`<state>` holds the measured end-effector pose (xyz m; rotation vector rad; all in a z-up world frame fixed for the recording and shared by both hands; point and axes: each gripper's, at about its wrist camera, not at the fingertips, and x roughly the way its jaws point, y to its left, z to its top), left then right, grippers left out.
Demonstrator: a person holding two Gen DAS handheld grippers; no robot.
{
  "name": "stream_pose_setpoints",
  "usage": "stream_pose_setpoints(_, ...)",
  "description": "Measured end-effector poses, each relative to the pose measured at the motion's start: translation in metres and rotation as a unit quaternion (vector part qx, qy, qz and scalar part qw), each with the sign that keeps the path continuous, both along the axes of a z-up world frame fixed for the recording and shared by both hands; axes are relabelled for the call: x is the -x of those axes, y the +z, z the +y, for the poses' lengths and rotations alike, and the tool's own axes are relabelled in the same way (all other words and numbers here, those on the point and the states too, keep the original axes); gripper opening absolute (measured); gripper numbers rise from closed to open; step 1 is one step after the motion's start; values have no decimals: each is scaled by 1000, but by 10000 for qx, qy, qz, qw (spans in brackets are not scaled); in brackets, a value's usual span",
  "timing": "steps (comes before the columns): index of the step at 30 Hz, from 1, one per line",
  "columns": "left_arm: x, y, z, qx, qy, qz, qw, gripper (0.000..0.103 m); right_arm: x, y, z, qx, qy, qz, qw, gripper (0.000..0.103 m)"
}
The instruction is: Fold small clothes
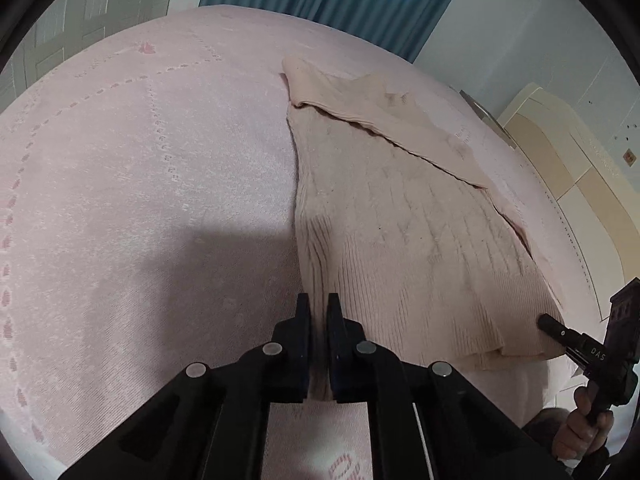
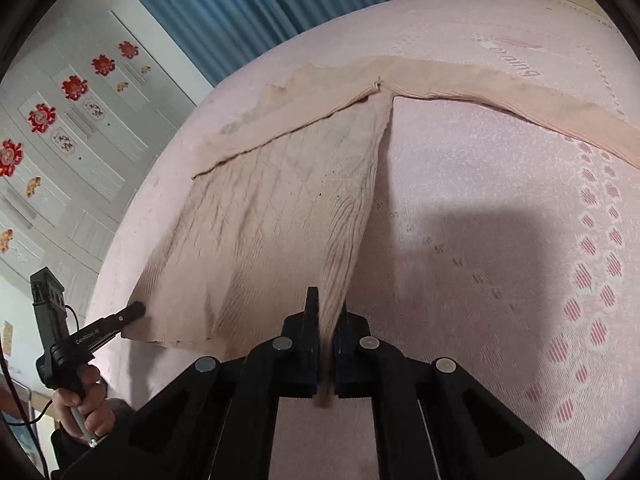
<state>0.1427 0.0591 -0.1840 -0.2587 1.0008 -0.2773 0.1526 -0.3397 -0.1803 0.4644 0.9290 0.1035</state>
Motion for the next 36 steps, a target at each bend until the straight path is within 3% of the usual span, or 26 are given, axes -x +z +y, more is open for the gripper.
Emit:
stream_pose_setpoints(6,20,1,3,-57,-140,126,9998,7,15,4,-2,107,109,121,9998,4)
stream_pose_setpoints(14,38,3,5,-406,-220,193,9987,10,50,7,4,468,279,292,9981,5)
stream_pose_setpoints(17,24,6,3,-754,-62,201,9969,16,48,8,5,725,228,358,9965,14)
stream_pose_setpoints(18,23,7,4,-763,-34,176,9969,17,50,8,5,802,213,370,9959,27)
stream_pose_setpoints(19,19,9,7,-720,9,145,9973,22,47,11,5,888,202,357,9952,41)
stream_pose_setpoints(22,4,16,15,-613,197,66,9979,43,44,29,0,1167,98,111,9931,50)
stream_pose_setpoints(23,0,18,16,-591,242,18,9980,51,40,35,-2,1182,77,49,9929,50)
stream_pose_setpoints(25,-14,24,15,-544,308,-121,9980,55,23,48,-6,1167,31,-74,9931,50)
stream_pose_setpoints(29,-52,34,10,-410,336,-265,9982,55,-22,68,-10,1206,-106,-333,9921,50)
stream_pose_setpoints(36,-143,36,-4,-191,497,-455,9975,56,-117,72,-4,1181,-247,-586,9910,49)
